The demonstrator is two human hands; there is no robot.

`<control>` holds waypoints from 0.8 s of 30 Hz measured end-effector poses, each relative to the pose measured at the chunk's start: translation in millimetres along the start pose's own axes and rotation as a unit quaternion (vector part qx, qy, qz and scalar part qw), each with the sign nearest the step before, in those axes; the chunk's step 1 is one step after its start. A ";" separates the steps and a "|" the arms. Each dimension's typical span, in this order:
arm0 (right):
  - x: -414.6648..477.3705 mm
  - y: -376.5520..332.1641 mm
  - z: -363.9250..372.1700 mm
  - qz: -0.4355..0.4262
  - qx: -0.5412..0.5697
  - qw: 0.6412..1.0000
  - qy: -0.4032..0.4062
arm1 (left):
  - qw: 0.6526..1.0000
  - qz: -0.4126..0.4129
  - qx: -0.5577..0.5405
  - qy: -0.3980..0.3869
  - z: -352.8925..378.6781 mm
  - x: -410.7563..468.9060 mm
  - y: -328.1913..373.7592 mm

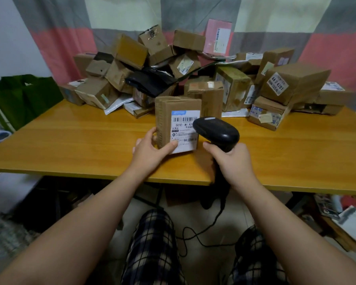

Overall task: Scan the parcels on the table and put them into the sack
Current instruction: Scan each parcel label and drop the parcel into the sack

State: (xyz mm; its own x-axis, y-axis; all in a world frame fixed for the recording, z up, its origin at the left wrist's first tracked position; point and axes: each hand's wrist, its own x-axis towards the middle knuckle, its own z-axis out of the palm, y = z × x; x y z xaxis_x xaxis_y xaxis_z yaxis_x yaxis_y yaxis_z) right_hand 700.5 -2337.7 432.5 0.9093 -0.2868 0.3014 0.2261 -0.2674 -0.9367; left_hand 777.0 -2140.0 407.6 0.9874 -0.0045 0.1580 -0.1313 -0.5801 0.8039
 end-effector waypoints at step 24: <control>-34.3 -15.2 7.7 -0.036 -0.011 0.999 -0.004 | 0.999 0.009 -0.038 0.004 1.6 2.3 -8.9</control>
State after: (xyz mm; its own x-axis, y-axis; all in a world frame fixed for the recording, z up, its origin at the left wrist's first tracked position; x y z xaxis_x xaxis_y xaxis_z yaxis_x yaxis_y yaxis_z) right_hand 668.6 -2316.7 435.0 0.8934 -0.2591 0.3671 0.2841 -0.3073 -0.9082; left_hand 780.6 -2136.1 399.9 0.9843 -0.0078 0.1763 -0.1550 -0.5158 0.8425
